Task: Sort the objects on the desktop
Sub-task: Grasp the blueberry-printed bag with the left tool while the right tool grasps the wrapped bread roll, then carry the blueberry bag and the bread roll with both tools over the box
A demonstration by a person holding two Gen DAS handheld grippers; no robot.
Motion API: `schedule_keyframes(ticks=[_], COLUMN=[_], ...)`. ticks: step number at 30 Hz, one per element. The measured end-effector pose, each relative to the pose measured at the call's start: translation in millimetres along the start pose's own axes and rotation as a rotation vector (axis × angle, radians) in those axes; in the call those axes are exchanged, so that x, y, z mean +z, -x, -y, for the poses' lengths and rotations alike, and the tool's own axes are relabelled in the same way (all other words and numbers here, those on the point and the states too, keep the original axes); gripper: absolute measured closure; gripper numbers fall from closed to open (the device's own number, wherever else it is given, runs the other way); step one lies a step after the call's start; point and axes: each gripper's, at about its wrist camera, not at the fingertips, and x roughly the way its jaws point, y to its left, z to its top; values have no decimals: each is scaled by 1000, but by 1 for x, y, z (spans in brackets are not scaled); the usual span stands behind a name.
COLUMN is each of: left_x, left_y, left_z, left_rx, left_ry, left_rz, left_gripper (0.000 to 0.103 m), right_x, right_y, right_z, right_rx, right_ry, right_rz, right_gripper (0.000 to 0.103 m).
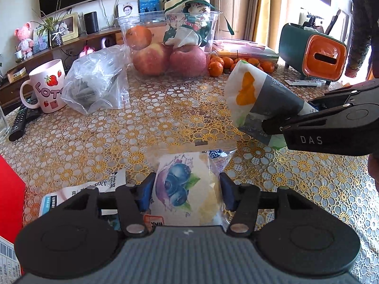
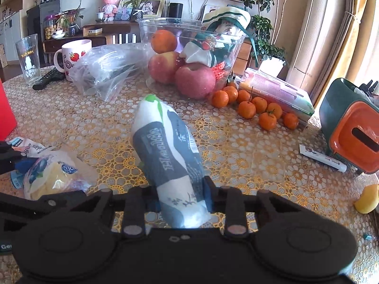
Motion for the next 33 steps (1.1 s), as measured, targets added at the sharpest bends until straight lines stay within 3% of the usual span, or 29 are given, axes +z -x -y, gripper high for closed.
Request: schedule_keyframes(ticks=[4,11,20,33], left_x=[0,-4,-20,-38], left_y=[16,55,103,187], left_z=[0,-2,-11,-61], left_rx=[-8,-31,-57,-61], left_ry=[5,0,0,54], left_rz=[8,23,39,81], left_gripper=[48,48,53,53], right_x=[-3,-12,-18,-16], right_y=[20,65,121,188], right_z=[-4,-20,-51,-111], right_rx=[12,56,50,116], right_ry=[-19,-45,-49,-30], right_rz=[1,4,10,19], right_gripper=[79,79,79,79])
